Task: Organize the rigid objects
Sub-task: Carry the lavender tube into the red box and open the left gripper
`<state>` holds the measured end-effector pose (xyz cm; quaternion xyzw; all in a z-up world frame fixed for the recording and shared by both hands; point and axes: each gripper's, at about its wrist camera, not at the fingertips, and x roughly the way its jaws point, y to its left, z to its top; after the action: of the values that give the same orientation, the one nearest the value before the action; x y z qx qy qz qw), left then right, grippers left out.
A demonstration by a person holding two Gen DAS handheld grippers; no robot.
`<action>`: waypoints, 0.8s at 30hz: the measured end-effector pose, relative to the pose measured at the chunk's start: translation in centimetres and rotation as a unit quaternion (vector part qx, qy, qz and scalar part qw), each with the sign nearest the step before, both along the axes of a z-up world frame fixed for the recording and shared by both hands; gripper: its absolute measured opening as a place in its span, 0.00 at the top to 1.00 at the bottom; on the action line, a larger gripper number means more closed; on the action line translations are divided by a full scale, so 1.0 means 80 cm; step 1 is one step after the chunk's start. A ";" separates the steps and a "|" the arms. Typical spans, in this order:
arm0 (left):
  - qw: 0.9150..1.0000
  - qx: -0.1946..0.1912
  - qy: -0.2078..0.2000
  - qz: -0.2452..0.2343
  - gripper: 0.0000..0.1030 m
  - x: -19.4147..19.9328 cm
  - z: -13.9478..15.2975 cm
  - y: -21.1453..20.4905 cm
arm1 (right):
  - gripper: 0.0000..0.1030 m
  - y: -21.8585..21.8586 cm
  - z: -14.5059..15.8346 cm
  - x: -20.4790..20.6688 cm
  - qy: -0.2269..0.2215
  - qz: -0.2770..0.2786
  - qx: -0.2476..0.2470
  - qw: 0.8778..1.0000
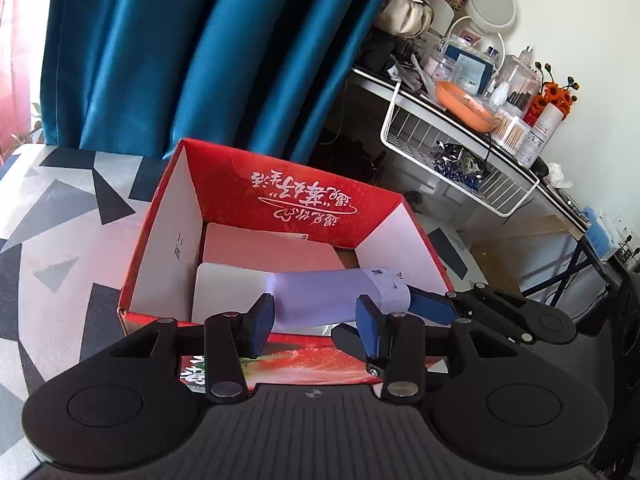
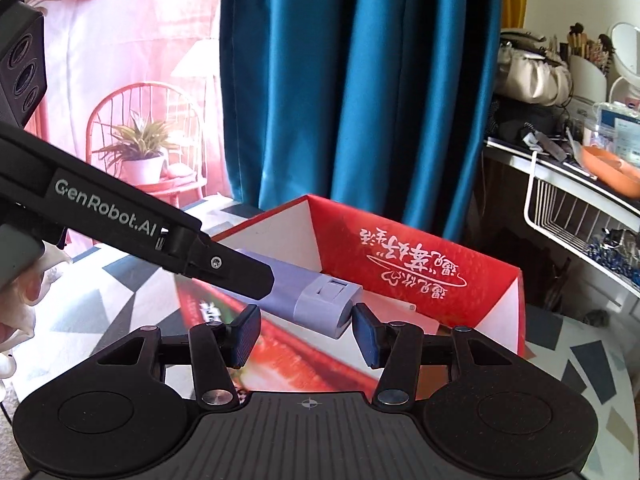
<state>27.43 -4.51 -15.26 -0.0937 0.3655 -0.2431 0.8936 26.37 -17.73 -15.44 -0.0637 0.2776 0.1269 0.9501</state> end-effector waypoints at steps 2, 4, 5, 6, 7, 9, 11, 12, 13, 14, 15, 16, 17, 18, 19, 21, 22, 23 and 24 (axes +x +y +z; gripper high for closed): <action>1.000 -0.017 0.020 0.006 0.55 0.019 -0.011 0.001 | 0.54 -0.004 -0.005 0.023 0.013 0.000 -0.006 1.000; 0.999 -0.033 0.036 0.010 0.55 0.031 -0.021 0.003 | 0.54 -0.010 -0.011 0.044 0.030 -0.002 -0.004 1.000; 0.998 -0.035 0.041 0.009 0.55 0.037 -0.027 0.002 | 0.54 -0.013 -0.014 0.053 0.037 -0.004 -0.001 0.999; 0.998 -0.034 0.046 0.008 0.55 0.041 -0.032 0.000 | 0.54 -0.016 -0.019 0.061 0.045 -0.006 0.000 0.999; 0.998 -0.031 0.050 0.007 0.55 0.046 -0.035 -0.003 | 0.55 -0.019 -0.024 0.067 0.052 -0.006 0.001 0.999; 0.998 -0.023 0.053 0.006 0.56 0.053 -0.042 -0.008 | 0.55 -0.024 -0.033 0.078 0.067 -0.009 0.005 0.998; 0.999 -0.008 0.042 -0.002 0.55 0.056 -0.041 -0.015 | 0.55 -0.029 -0.041 0.084 0.079 -0.014 0.011 0.997; 0.999 -0.009 0.043 -0.004 0.55 0.058 -0.042 -0.016 | 0.55 -0.031 -0.044 0.087 0.083 -0.017 0.019 0.996; 0.999 -0.012 0.046 -0.004 0.55 0.060 -0.044 -0.016 | 0.55 -0.034 -0.045 0.089 0.085 -0.023 0.024 0.996; 0.999 -0.013 0.047 -0.004 0.55 0.062 -0.046 -0.016 | 0.55 -0.038 -0.047 0.092 0.091 -0.029 0.029 0.995; 0.999 -0.012 0.047 -0.005 0.55 0.063 -0.047 -0.016 | 0.55 -0.042 -0.049 0.094 0.096 -0.034 0.037 0.994; 0.999 -0.010 0.045 -0.007 0.55 0.064 -0.049 -0.017 | 0.55 -0.045 -0.051 0.095 0.099 -0.038 0.047 0.993; 0.999 -0.007 0.043 -0.008 0.55 0.065 -0.050 -0.018 | 0.55 -0.048 -0.052 0.095 0.102 -0.041 0.055 0.992; 0.999 -0.005 0.041 -0.010 0.55 0.066 -0.051 -0.020 | 0.55 -0.050 -0.054 0.095 0.104 -0.044 0.059 0.992; 0.999 -0.007 0.039 -0.012 0.55 0.064 -0.050 -0.019 | 0.55 -0.050 -0.054 0.094 0.103 -0.046 0.059 0.992; 0.999 -0.020 0.034 -0.015 0.52 0.058 -0.047 -0.016 | 0.55 -0.049 -0.054 0.092 0.100 -0.048 0.056 0.992; 0.999 -0.021 0.030 -0.016 0.51 0.054 -0.046 -0.015 | 0.55 -0.048 -0.052 0.090 0.097 -0.047 0.056 0.993; 0.999 -0.017 0.022 -0.016 0.48 0.050 -0.043 -0.016 | 0.54 -0.046 -0.049 0.088 0.094 -0.045 0.056 0.993; 1.000 -0.012 0.014 -0.017 0.44 0.045 -0.040 -0.016 | 0.53 -0.045 -0.046 0.084 0.089 -0.041 0.055 0.994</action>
<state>31.06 -5.75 -18.43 -0.1013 0.3763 -0.2609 0.8832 33.12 -21.30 -19.13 0.0115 0.3561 0.1078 0.9281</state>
